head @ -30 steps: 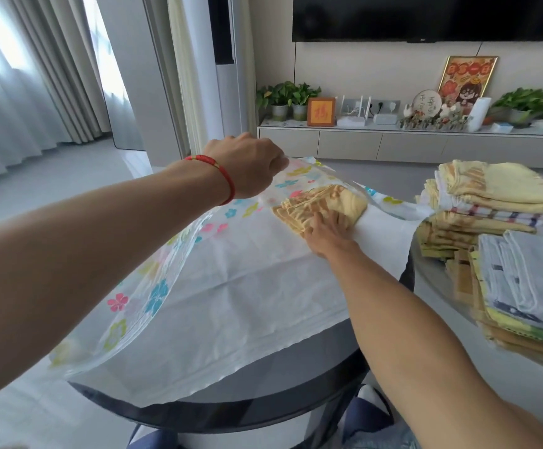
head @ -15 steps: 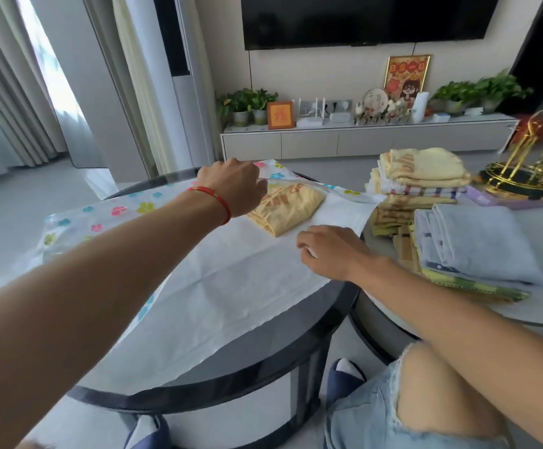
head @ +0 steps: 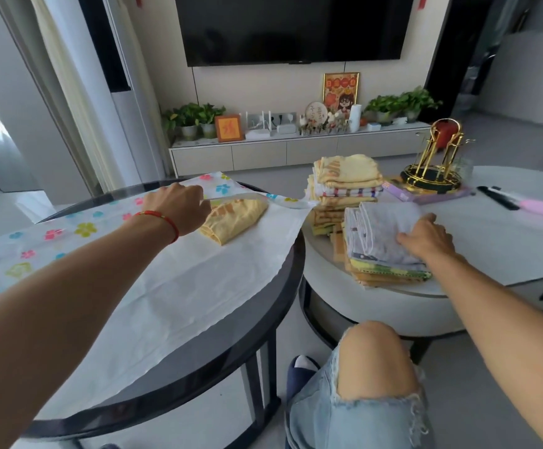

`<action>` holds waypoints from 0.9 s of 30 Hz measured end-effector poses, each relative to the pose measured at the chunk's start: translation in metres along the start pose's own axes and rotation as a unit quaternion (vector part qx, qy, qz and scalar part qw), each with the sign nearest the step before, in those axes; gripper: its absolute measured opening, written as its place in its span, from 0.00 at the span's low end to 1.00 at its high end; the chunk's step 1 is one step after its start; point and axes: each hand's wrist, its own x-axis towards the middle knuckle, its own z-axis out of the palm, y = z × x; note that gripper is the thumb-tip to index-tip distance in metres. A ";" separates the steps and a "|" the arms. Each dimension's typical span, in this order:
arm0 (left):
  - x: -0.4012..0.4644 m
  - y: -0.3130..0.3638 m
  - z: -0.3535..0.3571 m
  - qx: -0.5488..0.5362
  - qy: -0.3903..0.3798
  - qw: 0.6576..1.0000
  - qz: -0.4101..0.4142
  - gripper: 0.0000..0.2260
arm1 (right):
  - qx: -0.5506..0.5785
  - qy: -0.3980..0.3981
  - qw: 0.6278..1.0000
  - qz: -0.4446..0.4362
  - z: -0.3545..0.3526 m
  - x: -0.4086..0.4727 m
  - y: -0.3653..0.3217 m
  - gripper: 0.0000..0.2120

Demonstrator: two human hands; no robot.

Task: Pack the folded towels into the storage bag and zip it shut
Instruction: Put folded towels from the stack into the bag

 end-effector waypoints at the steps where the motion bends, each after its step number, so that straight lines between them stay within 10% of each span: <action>1: 0.001 -0.001 0.001 0.003 0.001 1.000 -0.002 0.15 | 0.022 0.003 1.000 0.013 -0.002 0.003 0.001 0.38; 6: 0.002 -0.005 0.003 -0.009 -0.004 1.000 -0.012 0.11 | 0.209 -0.104 0.970 0.066 -0.026 0.017 -0.002 0.30; 13: 0.004 -0.028 -0.022 0.017 -0.069 0.994 -0.088 0.14 | 0.520 -0.326 0.788 -0.053 -0.063 -0.038 -0.024 0.24; 22: 0.001 -0.049 -0.051 -0.087 -0.115 0.981 -0.133 0.19 | 0.429 -0.601 0.663 -0.126 0.005 -0.156 -0.101 0.21; 27: -0.004 -0.054 -0.052 -0.104 -0.077 0.984 -0.125 0.20 | 0.426 -0.609 0.667 -0.060 0.103 -0.202 -0.192 0.14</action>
